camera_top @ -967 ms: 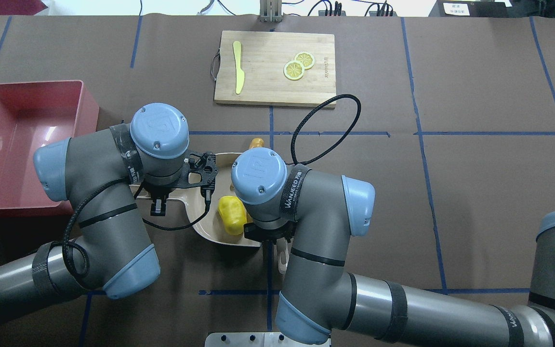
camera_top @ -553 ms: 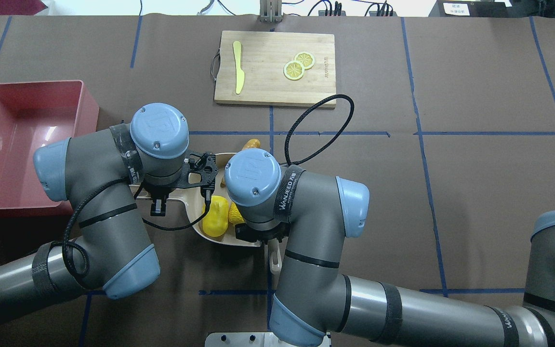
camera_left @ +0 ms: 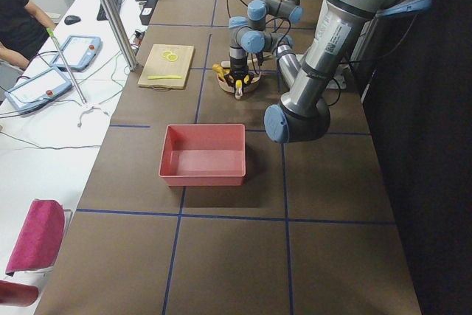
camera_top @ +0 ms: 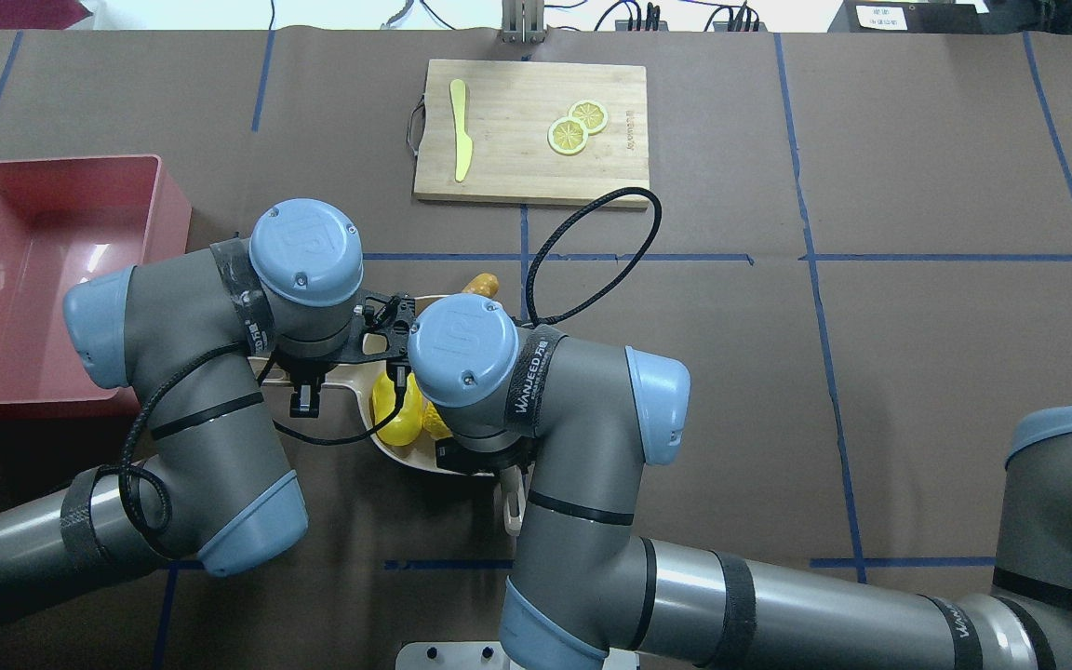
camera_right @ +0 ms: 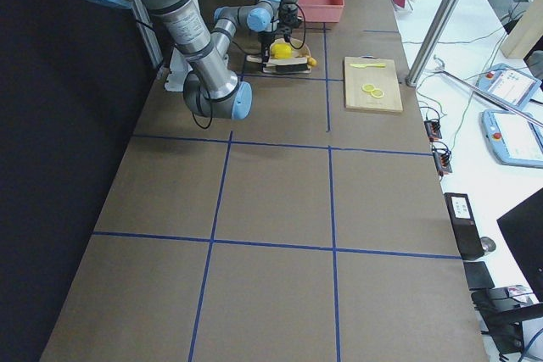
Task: Sweep and dump trash into bin
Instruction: 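Sweep the potato, ginger, lemon and corn into the dustpan with the right brush, then lift the loaded dustpan with the left gripper while the right gripper withdraws the brush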
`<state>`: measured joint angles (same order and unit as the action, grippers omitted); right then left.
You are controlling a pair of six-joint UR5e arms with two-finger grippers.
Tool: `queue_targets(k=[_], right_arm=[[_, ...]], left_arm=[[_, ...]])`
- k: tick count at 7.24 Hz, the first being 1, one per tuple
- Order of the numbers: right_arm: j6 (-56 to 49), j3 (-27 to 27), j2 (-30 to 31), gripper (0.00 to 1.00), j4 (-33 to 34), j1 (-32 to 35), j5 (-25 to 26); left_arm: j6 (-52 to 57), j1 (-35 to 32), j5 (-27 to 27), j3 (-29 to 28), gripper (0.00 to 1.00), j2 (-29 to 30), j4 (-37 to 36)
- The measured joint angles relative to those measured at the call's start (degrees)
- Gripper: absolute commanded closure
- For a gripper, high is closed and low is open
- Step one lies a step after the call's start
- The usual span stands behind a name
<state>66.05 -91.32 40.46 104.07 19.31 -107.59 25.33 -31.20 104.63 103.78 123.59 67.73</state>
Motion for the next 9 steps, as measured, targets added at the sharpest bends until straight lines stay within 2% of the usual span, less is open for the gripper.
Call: queue_targets(k=[5,9], right_arm=[[-0.3,-0.7,0.4,1.00,-1.0,0.4,0.1],[-1.2,-4.8,2.1,1.00,-0.7,2.4,-0.7]], left_arm=[[0.1,-0.7,0.5,-3.2,1.00,-2.1,10.5],[0.2,-1.9,0.9,-3.8,1.00,-2.5,11.4]])
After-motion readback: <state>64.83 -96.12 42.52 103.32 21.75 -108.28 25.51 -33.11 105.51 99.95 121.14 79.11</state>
